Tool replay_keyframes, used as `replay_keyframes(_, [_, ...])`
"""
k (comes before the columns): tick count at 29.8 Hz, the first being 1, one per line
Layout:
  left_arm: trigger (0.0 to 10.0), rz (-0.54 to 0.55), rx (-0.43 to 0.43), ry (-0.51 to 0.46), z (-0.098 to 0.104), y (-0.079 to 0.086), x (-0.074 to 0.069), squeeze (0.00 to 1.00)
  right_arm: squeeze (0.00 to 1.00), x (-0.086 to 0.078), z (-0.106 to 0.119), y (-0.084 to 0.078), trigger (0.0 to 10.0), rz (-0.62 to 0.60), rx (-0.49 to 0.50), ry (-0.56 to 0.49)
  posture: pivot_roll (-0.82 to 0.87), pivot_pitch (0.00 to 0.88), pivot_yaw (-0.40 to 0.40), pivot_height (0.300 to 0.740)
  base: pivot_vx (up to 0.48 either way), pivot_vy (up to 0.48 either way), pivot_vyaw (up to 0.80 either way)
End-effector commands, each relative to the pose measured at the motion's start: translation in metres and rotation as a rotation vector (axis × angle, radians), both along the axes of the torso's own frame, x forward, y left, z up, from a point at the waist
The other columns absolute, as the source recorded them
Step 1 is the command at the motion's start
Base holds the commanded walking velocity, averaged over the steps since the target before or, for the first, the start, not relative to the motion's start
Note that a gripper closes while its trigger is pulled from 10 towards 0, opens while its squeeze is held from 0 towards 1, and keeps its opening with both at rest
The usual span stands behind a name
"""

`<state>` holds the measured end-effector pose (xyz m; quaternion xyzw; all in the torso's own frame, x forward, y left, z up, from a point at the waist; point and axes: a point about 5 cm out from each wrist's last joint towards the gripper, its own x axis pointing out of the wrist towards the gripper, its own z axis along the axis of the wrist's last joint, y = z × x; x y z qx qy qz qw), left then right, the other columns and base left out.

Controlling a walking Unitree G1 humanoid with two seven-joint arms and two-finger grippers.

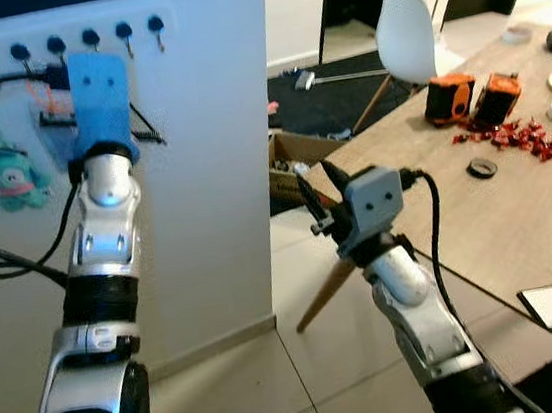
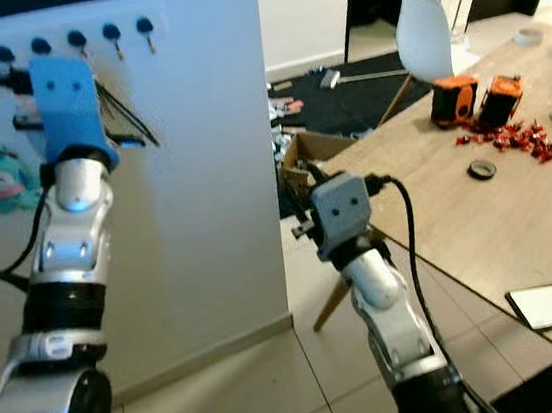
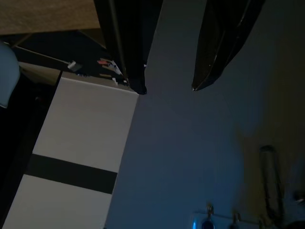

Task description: Hang keys on a hook

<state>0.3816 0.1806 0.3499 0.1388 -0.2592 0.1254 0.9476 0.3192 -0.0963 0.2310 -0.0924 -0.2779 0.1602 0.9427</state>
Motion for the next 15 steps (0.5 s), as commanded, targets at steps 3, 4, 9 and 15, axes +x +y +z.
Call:
replay_keyframes(3, [10.0,-0.011,0.032,-0.034,0.015,-0.001,0.005,0.00,0.00,-0.002,-0.002,-0.001,10.0,-0.004,0.008,0.013,0.04,0.202,0.026,0.740,0.000,0.000,0.00])
replay_keyframes(4, [10.0,-0.017,0.037,-0.037,0.018,-0.003,0.006,0.00,0.00,-0.003,-0.003,-0.001,10.0,-0.006,0.007,0.015,0.04,0.203,0.029,0.740,0.000,0.000,0.00])
replay_keyframes(9, [10.0,-0.035,0.052,-0.034,0.024,-0.009,0.013,0.00,0.00,-0.004,-0.005,-0.002,10.0,-0.015,0.010,0.024,0.04,0.205,0.039,0.740,0.000,0.000,0.00])
replay_keyframes(15, [10.0,-0.035,0.064,-0.020,0.022,-0.009,0.018,0.00,0.00,-0.005,-0.003,-0.004,10.0,-0.025,0.017,0.019,0.03,0.206,0.047,0.740,0.000,0.000,0.00])
